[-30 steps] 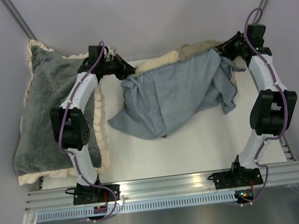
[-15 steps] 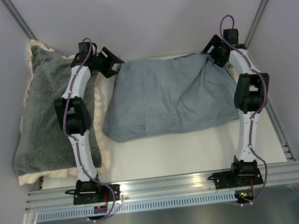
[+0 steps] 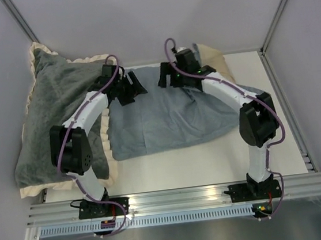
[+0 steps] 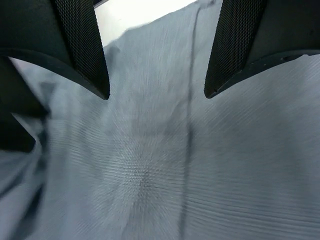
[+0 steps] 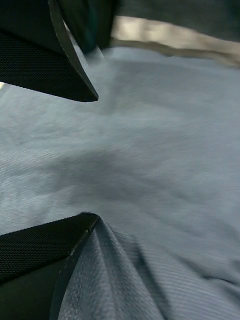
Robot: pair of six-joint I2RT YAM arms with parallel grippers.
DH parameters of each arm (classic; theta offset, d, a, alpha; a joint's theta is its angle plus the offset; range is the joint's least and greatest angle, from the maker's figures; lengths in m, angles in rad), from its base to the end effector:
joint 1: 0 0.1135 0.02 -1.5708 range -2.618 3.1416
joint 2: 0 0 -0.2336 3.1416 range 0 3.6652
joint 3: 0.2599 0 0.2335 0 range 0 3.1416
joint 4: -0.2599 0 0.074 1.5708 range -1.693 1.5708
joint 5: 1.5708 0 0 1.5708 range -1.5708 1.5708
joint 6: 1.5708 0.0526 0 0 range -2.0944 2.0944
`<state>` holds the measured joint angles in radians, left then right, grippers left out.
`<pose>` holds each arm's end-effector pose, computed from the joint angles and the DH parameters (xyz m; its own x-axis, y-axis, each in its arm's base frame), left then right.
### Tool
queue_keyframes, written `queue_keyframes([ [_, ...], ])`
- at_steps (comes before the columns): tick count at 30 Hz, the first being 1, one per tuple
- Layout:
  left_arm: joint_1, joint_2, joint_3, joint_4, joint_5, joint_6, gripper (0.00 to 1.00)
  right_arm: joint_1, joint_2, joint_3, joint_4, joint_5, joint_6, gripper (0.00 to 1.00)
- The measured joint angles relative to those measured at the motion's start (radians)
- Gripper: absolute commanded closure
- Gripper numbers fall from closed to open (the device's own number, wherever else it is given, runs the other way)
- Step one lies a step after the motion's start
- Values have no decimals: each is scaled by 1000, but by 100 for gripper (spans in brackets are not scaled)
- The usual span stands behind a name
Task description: Remove the pillowcase from the pillow
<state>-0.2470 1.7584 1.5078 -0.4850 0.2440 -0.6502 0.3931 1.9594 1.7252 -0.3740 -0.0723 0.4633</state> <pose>0.3748 -0.1076 0.2613 -0.7667 -0.4125 -0.4920 -0.0668 0.8134 -0.5779 0.4103 0.1742 0.2634 -0.6674 0.2058 -0.7157 -0.1549 0.9017 0.4037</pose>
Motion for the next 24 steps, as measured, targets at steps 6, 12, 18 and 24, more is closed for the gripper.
queue_keyframes([
  [6, -17, 99, -280, 114, 34, 15, 20, 184, -29, -192, -6, 3, -13, 2],
  [12, -29, 23, -502, 447, 180, -18, 56, 158, -165, -373, -40, 57, -4, 2],
  [18, -248, -19, -583, 559, 253, -53, 82, 168, -418, -451, -40, 97, 1, 2],
  [24, -422, -306, -730, 425, 212, -63, 40, 230, -497, -481, -35, 101, -7, 2],
])
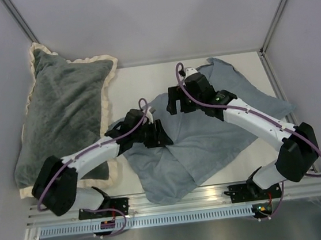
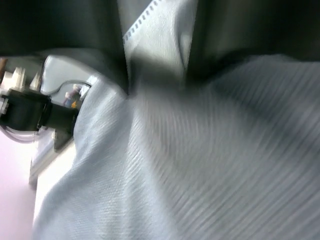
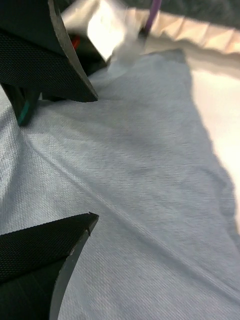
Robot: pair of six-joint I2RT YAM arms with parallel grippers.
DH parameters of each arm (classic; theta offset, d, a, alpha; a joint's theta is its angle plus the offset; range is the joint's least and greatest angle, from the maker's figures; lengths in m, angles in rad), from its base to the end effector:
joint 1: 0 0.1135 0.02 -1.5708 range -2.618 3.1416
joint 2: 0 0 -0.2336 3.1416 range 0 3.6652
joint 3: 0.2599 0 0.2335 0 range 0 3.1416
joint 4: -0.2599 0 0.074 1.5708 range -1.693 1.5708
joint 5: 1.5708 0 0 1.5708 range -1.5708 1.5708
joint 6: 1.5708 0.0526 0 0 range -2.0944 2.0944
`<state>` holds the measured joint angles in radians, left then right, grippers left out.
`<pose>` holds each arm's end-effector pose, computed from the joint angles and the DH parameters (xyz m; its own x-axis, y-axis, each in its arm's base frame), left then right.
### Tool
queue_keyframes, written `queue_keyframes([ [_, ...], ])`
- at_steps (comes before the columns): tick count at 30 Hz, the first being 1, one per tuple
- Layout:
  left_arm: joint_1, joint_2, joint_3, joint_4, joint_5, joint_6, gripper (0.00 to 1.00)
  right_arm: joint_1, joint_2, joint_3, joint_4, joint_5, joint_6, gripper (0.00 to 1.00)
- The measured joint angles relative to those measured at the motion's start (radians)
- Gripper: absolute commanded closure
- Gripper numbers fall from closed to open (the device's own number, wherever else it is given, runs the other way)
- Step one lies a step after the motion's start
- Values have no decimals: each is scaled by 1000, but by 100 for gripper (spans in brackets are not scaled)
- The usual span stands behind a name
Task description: Remove the pillowcase from the pillow
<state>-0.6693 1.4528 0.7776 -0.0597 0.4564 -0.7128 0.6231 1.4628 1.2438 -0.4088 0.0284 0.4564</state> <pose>0.2178 -0.2019 0.1700 -0.9297 -0.0130 -0.3680 0.2715 0.6512 -0.7087 0.2693 0.1917 0.2809 -0.6770 0.0560 -0.7338 -0.2966 0.8918 0.3417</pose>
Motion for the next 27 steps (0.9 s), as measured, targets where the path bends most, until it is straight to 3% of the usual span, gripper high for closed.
queue_keyframes([
  [4, 16, -200, -20, -187, -175, -5, 15, 50, 16, -40, -34, 34, -1, 2],
  [7, 24, -335, -19, -305, -312, 3, 5, 85, 14, -93, -56, 50, -1, 2],
  [13, 72, -372, 71, -510, -442, 31, 2, 150, -42, -152, -110, 71, 0, 2],
  [19, 92, -414, 173, -658, -513, 18, 0, 298, -135, -145, -163, 171, 12, 2],
  [27, 92, -824, 62, -686, -419, -85, 0, 497, -135, -138, -265, 348, 59, 2],
])
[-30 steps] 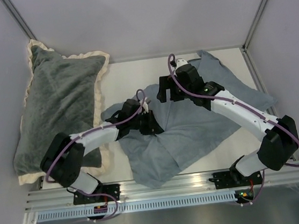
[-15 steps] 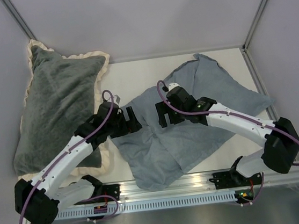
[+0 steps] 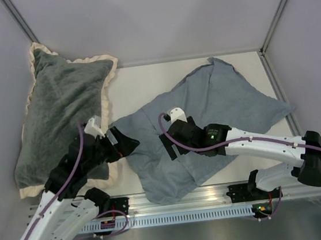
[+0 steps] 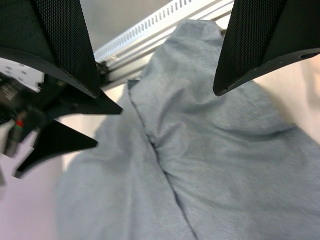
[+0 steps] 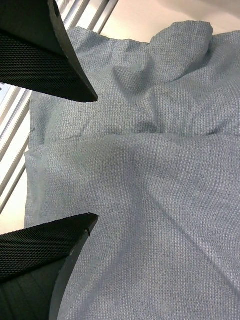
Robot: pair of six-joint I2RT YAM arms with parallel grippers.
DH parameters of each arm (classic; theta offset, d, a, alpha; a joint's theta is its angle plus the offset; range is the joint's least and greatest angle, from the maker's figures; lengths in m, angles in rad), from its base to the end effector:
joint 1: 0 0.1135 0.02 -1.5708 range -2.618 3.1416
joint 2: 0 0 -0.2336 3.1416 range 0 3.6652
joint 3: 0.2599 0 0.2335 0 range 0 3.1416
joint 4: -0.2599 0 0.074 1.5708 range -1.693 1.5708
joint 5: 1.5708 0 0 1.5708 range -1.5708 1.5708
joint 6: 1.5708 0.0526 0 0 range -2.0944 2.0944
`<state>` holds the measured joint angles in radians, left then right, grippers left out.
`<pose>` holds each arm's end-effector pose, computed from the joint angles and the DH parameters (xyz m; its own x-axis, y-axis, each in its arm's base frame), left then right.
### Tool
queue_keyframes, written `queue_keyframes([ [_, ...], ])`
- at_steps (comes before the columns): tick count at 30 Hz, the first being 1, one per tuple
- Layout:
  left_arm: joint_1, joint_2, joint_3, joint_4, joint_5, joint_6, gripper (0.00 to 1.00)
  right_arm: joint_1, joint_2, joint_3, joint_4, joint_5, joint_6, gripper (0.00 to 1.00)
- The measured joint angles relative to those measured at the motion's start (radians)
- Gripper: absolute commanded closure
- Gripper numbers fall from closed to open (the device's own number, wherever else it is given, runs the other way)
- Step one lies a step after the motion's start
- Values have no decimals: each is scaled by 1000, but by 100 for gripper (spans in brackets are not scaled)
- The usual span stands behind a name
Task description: Remove the pillowcase from the pillow
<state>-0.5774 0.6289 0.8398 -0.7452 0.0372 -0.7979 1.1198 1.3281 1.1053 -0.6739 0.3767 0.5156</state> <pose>0.1230 -0.0825 0.2924 -0.7076 -0.3928 -0.5873 0.0941 0.7714 -0.6293 0.1368 0.2381 0.2529 -0.6596 -0.3100 -0.6847 -0.4731 0.8791 0.0577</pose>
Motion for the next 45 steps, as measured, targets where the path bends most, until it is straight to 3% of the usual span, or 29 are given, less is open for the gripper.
queue_keyframes([
  [4, 0, -191, -92, -13, 48, -53, 0, 38, -11, -2, -2, 29, 24, 2],
  [8, 0, -274, -127, -29, 79, -76, 0, 55, -13, -2, -8, 56, 29, 2],
  [15, 0, -204, -134, -16, 136, -76, 1, 54, 2, -19, 41, 95, -32, 2],
  [23, 0, -109, -211, 30, 172, -74, 1, -39, 207, -3, 99, 43, -84, 5],
  [26, 0, -54, -224, 59, 188, -72, 1, -98, 249, 4, 129, 12, -105, 17],
  [29, 0, -13, -226, 79, 201, -68, 1, -132, 287, 43, 142, -16, -127, 68],
  [30, 0, -5, -226, 84, 202, -66, 1, -137, 293, 53, 145, -19, -135, 97],
  [31, 0, 4, -226, 91, 203, -65, 1, -146, 298, 63, 147, -21, -139, 100],
  [41, 0, 145, -213, 144, 225, -36, 9, -235, 257, 89, 131, 17, -127, 100],
  [45, 0, 275, -177, 177, 240, -23, 9, -303, 204, 91, 128, 0, -124, 81],
])
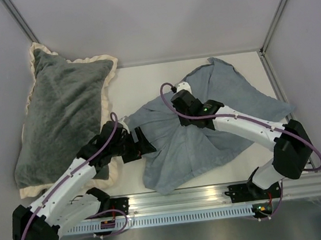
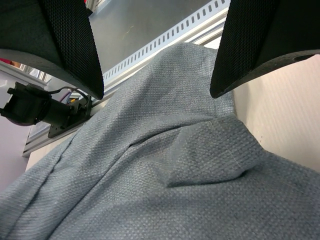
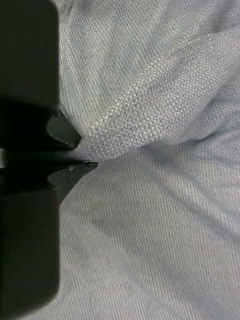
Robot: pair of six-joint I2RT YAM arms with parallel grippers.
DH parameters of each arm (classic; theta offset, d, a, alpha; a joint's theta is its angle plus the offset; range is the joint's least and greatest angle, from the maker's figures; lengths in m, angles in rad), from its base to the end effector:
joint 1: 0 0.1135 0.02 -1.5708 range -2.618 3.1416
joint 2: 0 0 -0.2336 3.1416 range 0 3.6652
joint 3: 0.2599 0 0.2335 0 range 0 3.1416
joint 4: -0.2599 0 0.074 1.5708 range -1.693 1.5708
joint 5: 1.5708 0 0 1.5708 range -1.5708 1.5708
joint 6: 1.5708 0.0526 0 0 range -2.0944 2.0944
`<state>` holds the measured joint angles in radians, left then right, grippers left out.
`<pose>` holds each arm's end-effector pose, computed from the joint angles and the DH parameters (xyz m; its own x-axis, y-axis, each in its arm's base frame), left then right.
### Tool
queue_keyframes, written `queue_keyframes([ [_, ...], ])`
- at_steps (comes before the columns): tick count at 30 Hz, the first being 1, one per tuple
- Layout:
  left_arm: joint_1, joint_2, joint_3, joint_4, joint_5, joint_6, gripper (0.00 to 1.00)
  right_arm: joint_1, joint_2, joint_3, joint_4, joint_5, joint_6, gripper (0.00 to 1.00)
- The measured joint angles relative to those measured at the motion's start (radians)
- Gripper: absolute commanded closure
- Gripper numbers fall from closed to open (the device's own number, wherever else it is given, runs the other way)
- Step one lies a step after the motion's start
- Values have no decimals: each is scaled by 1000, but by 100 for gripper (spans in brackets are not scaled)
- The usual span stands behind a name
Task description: Remove the pillowcase from the pillow
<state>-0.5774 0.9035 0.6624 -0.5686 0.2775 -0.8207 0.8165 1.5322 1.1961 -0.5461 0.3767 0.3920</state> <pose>0.1554 -0.1184 0.2112 -0.9135 -0.2447 -0.3251 0.0219 0.7682 -0.6398 0.2345 0.2213 0.2342 -0.6864 -0.2117 -0.6958 -0.2763 0.9609 -0.0197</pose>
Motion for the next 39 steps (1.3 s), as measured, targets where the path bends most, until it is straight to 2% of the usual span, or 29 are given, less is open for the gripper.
queue_keyframes([
  [3, 0, 69, 25, 31, 13, 3, 9, -24, -27, -1, 0, -14, -3, 73],
  [4, 0, 84, 29, 43, 15, 3, 9, -24, -32, -3, 1, -18, -3, 73],
  [6, -1, 107, 33, 64, 21, 4, 9, -22, -37, -10, 1, -28, -9, 89],
  [7, -2, 117, 33, 73, 21, 4, 9, -21, -37, -16, 1, -36, -10, 93],
  [9, -4, 134, 35, 83, 21, 4, 9, -21, -39, -33, 3, -48, -8, 81],
  [10, -5, 140, 35, 89, 21, 4, 9, -21, -41, -46, 6, -58, -7, 69],
  [14, -24, 177, 50, 105, 22, 4, 9, -21, -66, -99, 10, -94, -12, 64],
  [15, -32, 188, 58, 107, 21, 4, 9, -21, -74, -108, 10, -104, -13, 66],
  [16, -40, 199, 65, 109, 21, 4, 9, -21, -84, -115, 10, -115, -14, 73],
  [17, -48, 207, 72, 109, 21, 4, 9, -21, -97, -125, 13, -129, -17, 99],
  [19, -70, 227, 92, 111, 21, 3, 9, -21, -127, -143, 15, -151, -16, 100],
  [20, -80, 238, 103, 112, 20, 3, 9, -21, -144, -152, 17, -159, -14, 98],
  [21, -90, 249, 116, 114, 20, 4, 9, -21, -159, -160, 18, -167, -13, 89],
  [22, -99, 262, 126, 118, 20, 3, 9, -21, -174, -167, 17, -174, -10, 70],
  [23, -106, 271, 134, 122, 19, 3, 9, -21, -188, -174, 17, -183, -3, 59],
  [28, -160, 322, 167, 137, 10, 3, 9, -21, -238, -208, 18, -243, -6, 57],
  [29, -170, 329, 171, 139, 9, 3, 8, -21, -244, -214, 16, -251, -6, 61],
  [30, -177, 335, 174, 140, 9, 3, 9, -21, -253, -224, 18, -259, -7, 73],
  [31, -186, 341, 177, 146, 8, 3, 9, -21, -264, -236, 19, -270, -8, 92],
  [32, -190, 346, 178, 152, 8, 3, 9, -21, -273, -246, 21, -276, -14, 100],
  [35, -198, 360, 179, 162, 7, 3, 8, -21, -298, -271, 23, -284, -1, 100],
  [36, -200, 365, 179, 165, 5, 3, 8, -21, -304, -275, 23, -286, 0, 96],
  [37, -202, 371, 179, 169, 4, 3, 8, -21, -313, -280, 24, -291, 2, 81],
  [38, -206, 377, 179, 176, 3, 3, 8, -21, -325, -285, 27, -296, 8, 49],
  [39, -211, 385, 179, 182, 3, 3, 8, -21, -341, -290, 26, -303, 12, 44],
])
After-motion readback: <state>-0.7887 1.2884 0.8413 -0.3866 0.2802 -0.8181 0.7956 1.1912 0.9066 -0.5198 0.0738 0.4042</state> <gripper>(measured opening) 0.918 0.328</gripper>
